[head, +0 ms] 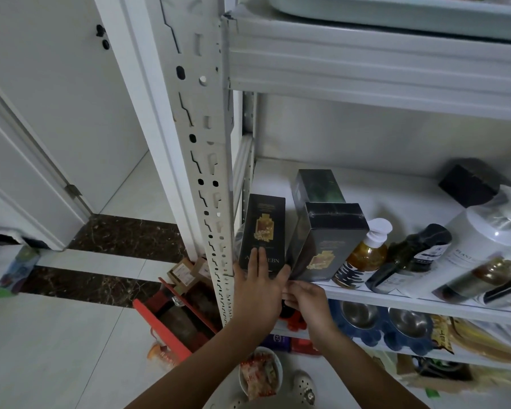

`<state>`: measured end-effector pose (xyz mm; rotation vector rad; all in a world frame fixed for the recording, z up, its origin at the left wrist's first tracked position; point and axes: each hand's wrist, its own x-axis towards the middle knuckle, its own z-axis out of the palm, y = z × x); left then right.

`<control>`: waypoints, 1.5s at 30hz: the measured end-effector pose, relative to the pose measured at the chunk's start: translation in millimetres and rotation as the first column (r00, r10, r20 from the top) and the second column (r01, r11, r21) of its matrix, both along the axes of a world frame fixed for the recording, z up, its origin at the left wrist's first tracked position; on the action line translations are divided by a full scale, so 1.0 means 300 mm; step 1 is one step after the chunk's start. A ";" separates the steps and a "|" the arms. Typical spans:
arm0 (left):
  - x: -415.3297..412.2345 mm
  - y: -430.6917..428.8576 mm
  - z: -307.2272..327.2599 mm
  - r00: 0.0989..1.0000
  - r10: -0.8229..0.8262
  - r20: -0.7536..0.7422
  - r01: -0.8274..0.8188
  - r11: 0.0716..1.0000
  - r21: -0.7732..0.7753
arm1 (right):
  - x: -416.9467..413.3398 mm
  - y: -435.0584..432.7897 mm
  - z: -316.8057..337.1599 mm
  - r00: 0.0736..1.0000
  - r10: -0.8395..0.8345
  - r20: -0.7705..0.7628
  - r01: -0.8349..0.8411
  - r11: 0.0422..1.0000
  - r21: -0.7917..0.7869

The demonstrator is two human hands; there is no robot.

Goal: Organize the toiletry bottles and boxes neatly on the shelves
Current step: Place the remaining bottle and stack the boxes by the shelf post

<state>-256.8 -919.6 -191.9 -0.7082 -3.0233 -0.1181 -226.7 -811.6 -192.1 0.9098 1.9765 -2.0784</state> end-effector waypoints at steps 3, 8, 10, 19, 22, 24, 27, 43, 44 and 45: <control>0.024 0.004 0.017 0.998 0.024 0.054 -0.024 1.000 -0.008 | 0.004 0.006 0.009 0.999 -0.007 0.031 0.008 0.999 -0.050; 0.092 0.003 0.038 0.997 0.020 0.074 -0.023 0.999 0.043 | 0.019 0.016 0.012 0.997 -0.003 0.077 0.018 0.979 -0.201; 0.115 -0.017 0.038 0.998 -0.028 0.050 0.023 0.995 0.097 | 0.028 0.019 0.011 0.996 0.004 0.086 0.022 0.954 -0.298; 0.086 -0.122 0.024 0.903 0.300 0.308 -0.426 0.528 0.735 | 0.023 0.030 -0.004 0.992 0.117 0.044 -0.092 0.921 -0.379; 0.078 -0.124 0.001 0.780 0.300 0.549 -0.625 0.354 0.696 | 0.026 0.018 -0.010 0.996 0.084 0.019 -0.072 0.935 -0.347; 0.073 -0.135 -0.004 0.675 0.221 0.704 -0.735 0.284 0.616 | 0.034 0.012 -0.013 0.998 0.054 0.012 -0.047 0.938 -0.343; 0.071 -0.168 0.001 0.512 0.010 0.859 -0.839 0.221 0.498 | 0.059 0.010 -0.023 0.997 0.068 -0.025 -0.072 0.939 -0.335; 0.110 -0.231 -0.001 0.640 -0.145 0.754 -0.658 0.402 0.636 | 0.174 0.060 -0.084 0.947 0.262 -0.189 -0.267 0.964 -0.002; 0.101 -0.232 0.000 0.676 -0.133 0.725 -0.625 0.417 0.660 | 0.168 0.061 -0.075 0.943 0.253 -0.217 -0.251 0.967 0.037; 0.092 -0.234 -0.002 0.711 -0.112 0.694 -0.588 0.447 0.674 | 0.163 0.062 -0.069 0.942 0.242 -0.234 -0.232 0.970 0.070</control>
